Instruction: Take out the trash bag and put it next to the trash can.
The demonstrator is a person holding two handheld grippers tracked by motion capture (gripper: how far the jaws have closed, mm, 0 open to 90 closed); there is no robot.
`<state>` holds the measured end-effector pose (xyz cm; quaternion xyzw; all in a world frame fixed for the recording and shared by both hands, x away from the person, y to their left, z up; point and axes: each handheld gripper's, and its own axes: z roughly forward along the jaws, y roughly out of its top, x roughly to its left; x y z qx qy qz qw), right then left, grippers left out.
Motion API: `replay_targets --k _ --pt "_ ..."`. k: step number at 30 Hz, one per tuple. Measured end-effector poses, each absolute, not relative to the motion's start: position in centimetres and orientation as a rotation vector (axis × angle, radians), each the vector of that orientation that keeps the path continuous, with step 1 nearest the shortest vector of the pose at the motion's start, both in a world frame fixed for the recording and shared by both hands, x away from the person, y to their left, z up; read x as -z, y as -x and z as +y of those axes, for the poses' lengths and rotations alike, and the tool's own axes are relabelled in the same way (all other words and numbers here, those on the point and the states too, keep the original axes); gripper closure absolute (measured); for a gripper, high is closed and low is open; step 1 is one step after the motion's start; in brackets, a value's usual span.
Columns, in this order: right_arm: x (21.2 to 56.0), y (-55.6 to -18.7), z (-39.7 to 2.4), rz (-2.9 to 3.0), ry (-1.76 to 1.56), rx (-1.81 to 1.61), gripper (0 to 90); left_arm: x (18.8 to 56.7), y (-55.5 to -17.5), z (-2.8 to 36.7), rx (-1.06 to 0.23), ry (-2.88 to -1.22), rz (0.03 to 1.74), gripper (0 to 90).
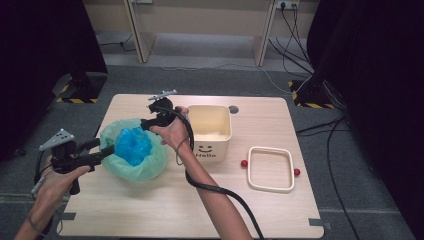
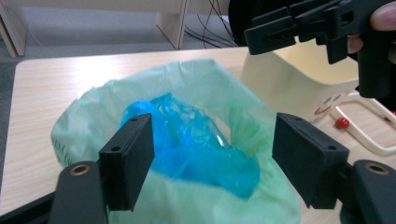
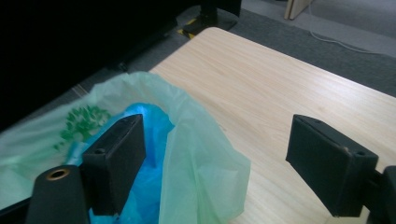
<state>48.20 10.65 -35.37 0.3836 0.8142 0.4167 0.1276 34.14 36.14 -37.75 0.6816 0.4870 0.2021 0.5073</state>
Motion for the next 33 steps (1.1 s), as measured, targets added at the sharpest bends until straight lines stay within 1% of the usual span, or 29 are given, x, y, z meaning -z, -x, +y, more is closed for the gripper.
replay_targets --k 4,11,17,21,23,26,33 --pt "34.5 -48.1 9.7 2.362 -1.098 -1.259 17.9 37.1 -34.0 35.5 -0.492 -1.630 1.152 27.9" --pt "32.6 -47.4 7.3 2.311 -1.040 -1.317 18.0 36.2 -34.0 33.6 -0.482 -1.635 1.092 27.9" --pt "31.7 -47.2 4.5 2.241 -1.017 -1.315 21.4 36.1 -34.5 31.8 -0.454 -1.656 1.059 27.9" --pt "31.4 -47.2 2.6 2.190 -1.053 -1.346 17.0 36.1 -34.8 30.8 -0.439 -1.663 1.044 28.0" --pt "31.3 -47.2 1.6 2.195 -1.082 -1.322 16.2 36.1 -34.9 30.3 -0.432 -1.673 1.036 28.3" --pt "31.2 -47.1 0.2 2.191 -1.056 -1.267 15.2 36.1 -35.0 29.7 -0.424 -1.679 1.024 28.4" --pt "31.1 -46.6 -3.1 2.139 -1.091 -1.269 15.0 36.2 -35.3 28.6 -0.407 -1.690 1.005 28.8"
